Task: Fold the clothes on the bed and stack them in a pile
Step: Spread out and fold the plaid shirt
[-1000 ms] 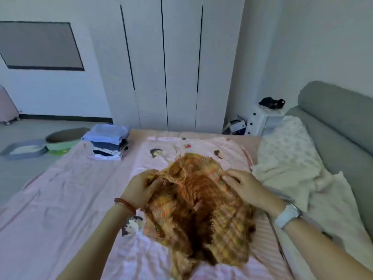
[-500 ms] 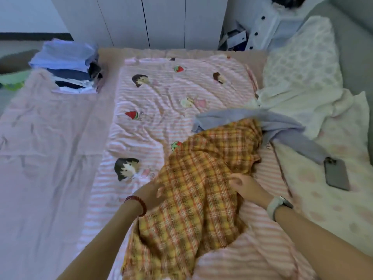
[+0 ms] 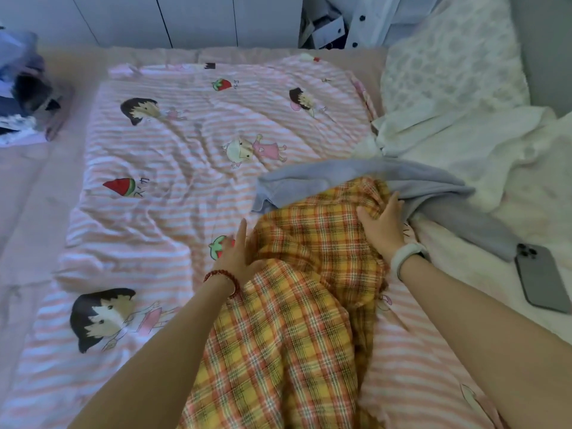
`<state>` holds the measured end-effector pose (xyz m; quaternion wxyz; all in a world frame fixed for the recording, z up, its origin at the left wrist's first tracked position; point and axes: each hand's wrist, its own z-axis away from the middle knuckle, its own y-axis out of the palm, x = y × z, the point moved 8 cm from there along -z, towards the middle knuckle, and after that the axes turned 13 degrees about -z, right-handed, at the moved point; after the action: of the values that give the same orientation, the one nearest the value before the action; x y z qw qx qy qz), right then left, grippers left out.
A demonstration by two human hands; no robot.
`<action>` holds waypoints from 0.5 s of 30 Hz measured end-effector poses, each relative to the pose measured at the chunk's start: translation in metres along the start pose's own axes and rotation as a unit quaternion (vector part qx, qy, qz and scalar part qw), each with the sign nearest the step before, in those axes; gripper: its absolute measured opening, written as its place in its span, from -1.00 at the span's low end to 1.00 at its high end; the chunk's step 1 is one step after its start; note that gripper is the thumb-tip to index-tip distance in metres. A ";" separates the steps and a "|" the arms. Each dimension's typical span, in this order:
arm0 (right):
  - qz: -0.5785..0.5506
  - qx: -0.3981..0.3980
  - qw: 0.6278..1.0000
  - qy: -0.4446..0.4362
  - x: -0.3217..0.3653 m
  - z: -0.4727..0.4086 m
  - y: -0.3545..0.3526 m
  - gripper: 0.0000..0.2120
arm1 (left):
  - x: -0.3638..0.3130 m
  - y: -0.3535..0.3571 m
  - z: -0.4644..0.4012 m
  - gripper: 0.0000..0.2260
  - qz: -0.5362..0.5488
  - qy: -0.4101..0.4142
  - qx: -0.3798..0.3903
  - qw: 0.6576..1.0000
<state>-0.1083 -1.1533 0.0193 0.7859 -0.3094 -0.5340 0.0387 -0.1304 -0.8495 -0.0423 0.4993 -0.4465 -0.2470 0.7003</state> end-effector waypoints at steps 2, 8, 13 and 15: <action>-0.067 0.006 0.996 0.055 -0.007 -0.017 0.002 -0.18 | -0.013 0.007 0.011 -0.31 -0.026 0.068 0.019 0.997; 0.041 0.190 0.961 -0.195 0.040 0.066 0.034 -0.68 | -0.009 0.003 0.084 -0.64 0.098 0.103 -0.005 0.990; 0.110 0.489 0.818 -0.282 0.021 0.195 0.056 -0.65 | 0.013 -0.039 0.091 -0.75 0.441 -0.064 -0.098 0.890; 0.056 0.385 0.859 -0.334 0.036 0.181 0.036 -0.69 | -0.007 -0.035 0.086 -0.63 0.400 -0.046 -0.064 0.913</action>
<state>-0.2392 -1.0292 0.0730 0.6131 0.0196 -0.6888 0.3863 -0.1881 -0.8339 0.0295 0.1361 -0.5067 -0.1148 0.8435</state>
